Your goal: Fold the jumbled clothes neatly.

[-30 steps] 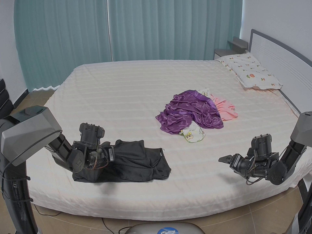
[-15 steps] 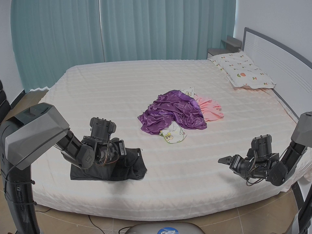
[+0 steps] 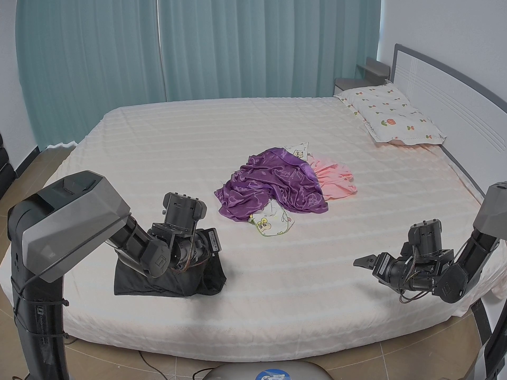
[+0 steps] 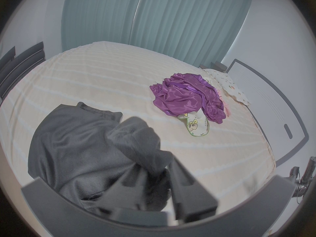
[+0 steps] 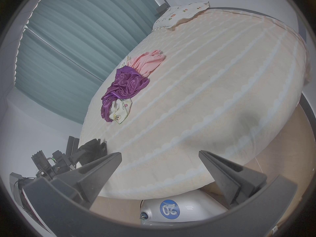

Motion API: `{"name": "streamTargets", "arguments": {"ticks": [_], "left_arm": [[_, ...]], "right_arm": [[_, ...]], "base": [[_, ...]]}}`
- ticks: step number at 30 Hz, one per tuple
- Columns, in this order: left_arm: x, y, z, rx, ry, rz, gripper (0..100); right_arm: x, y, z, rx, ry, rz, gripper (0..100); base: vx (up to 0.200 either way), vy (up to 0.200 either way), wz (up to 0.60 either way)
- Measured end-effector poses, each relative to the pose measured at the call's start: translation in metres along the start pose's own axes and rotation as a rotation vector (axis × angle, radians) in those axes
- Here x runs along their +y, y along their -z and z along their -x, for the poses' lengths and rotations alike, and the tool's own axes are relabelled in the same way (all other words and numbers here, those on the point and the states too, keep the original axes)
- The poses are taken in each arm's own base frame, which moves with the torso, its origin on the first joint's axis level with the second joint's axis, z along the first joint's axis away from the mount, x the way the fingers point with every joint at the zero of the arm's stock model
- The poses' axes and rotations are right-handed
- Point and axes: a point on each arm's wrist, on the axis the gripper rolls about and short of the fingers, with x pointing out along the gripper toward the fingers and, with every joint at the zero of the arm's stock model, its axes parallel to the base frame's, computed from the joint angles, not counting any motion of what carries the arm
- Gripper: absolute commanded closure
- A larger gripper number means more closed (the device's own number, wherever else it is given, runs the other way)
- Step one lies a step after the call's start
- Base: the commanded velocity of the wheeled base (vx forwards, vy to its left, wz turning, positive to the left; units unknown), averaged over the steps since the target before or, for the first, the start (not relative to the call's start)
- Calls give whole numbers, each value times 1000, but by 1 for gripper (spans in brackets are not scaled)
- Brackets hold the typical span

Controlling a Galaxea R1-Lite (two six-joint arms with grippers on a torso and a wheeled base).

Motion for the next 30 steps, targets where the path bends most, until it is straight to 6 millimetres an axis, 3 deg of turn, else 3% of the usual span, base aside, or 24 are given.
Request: {"name": "streamTargets", "arguments": {"ticks": [6,14,23,30], "left_arm": [[-3,2,-2,2,9,84,0],[-3,-4,15,-7,26,163,0],[53,-3,37,-11,-61,243,0],[81,7,50,-46,-83,289,0]], "right_arm": [[1,2,0,5,-3,4,0],[7,5,-1,13,-16,8,0],[18,8,-5,20,-48,26,0],[29,14,-15,34,-69,52,0]], "base": [[0,0,0],[0,0,0],[0,0,0],[0,57,0]]}}
